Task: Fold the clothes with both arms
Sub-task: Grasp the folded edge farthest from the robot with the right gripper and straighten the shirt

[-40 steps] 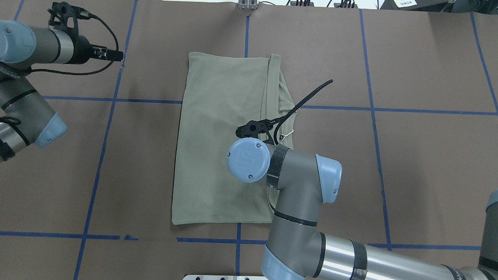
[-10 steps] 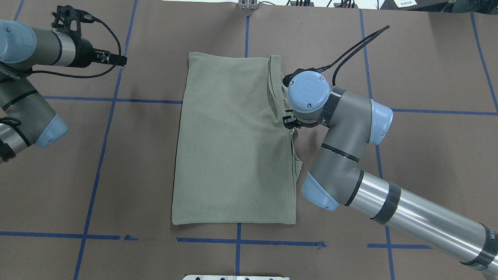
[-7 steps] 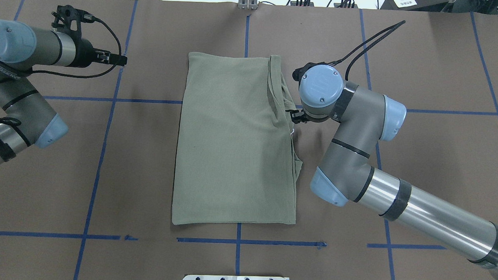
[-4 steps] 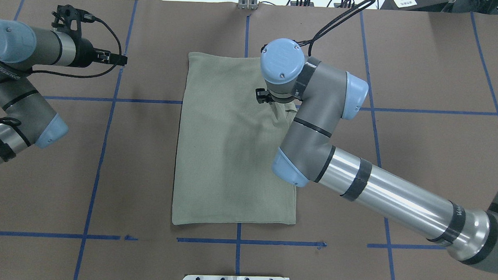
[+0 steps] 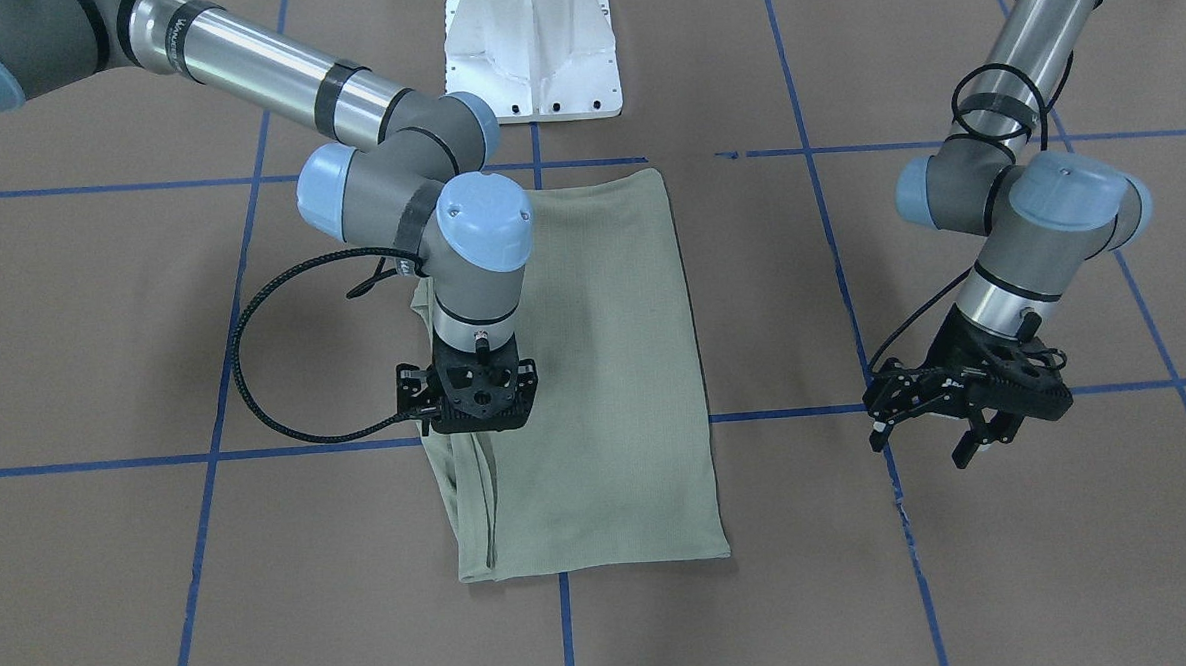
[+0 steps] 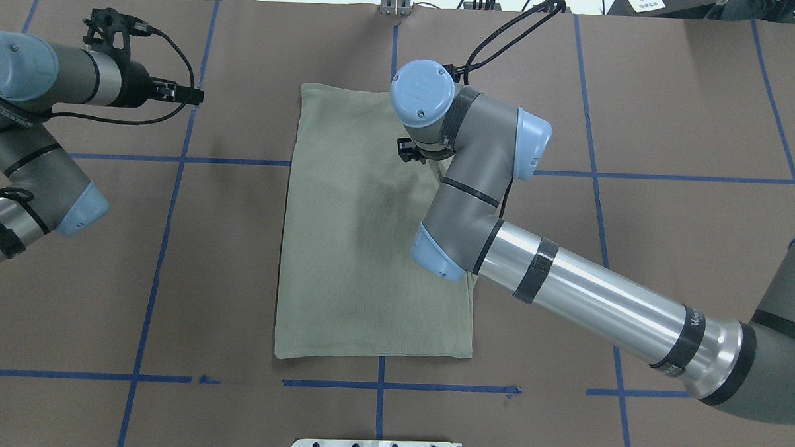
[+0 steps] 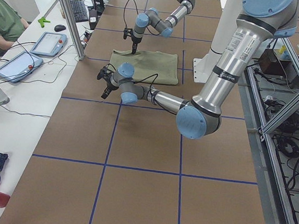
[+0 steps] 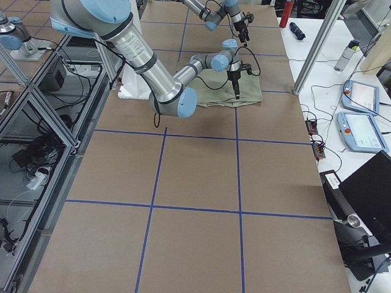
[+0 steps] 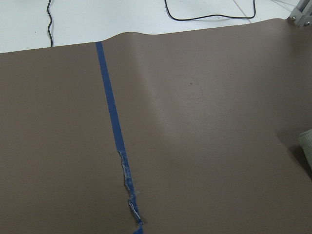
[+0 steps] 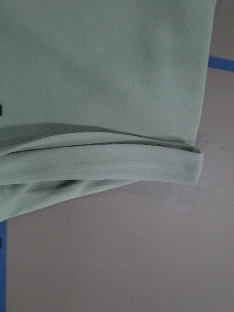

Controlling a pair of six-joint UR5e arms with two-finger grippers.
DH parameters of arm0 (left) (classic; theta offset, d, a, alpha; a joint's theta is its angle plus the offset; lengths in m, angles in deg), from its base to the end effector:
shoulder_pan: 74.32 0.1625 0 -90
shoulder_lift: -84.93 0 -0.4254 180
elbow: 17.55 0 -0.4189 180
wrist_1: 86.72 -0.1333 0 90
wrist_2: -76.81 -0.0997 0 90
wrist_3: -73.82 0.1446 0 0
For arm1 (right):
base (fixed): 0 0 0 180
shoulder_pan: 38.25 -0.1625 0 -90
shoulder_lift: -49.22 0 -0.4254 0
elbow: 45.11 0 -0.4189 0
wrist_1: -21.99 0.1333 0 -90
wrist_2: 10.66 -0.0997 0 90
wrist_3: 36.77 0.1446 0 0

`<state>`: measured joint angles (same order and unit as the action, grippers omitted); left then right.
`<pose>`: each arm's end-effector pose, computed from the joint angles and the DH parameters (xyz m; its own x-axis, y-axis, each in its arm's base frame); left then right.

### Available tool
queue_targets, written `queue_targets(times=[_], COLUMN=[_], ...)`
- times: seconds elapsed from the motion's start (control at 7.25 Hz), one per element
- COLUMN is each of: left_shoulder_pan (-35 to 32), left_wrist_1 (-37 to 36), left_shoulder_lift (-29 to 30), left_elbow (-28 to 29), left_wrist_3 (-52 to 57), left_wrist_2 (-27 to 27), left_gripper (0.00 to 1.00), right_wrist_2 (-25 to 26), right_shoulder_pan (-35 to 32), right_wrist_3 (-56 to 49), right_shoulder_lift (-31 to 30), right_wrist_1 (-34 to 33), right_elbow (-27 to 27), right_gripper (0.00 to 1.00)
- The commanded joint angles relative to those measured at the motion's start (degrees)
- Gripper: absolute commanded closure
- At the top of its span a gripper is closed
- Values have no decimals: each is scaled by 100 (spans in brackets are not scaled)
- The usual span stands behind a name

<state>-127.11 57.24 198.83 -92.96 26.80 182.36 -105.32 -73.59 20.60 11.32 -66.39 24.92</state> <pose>0.3813 -0.6585 0.4573 0.6234 0.2651 -0.7356 0.2700 0.8099 0.5207 -0.6258 -0.5928 0.2655 0.8622 -0.0474 0.5043 -0.0888 0.9660 0.2427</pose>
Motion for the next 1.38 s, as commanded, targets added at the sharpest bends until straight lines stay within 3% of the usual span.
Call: queue_targets(times=[0.0,0.55,1.24], left_shoulder_pan=[5,5,5], left_wrist_1=[0,0,0], left_shoulder_lift=[0,0,0], left_elbow=[0,-9,-26], left_wrist_3=[0,0,0], left_wrist_2=[0,0,0], left_gripper=[0,0,0], right_wrist_2=[18,36,-34], right_shoulder_pan=[1,1,-604], right_wrist_3=[-77,-226,-842], right_shoulder_lift=[-15,-156,-490], right_wrist_1=[5,-48,21], right_elbow=[-139,-192,-139], right_gripper=[14,15,14])
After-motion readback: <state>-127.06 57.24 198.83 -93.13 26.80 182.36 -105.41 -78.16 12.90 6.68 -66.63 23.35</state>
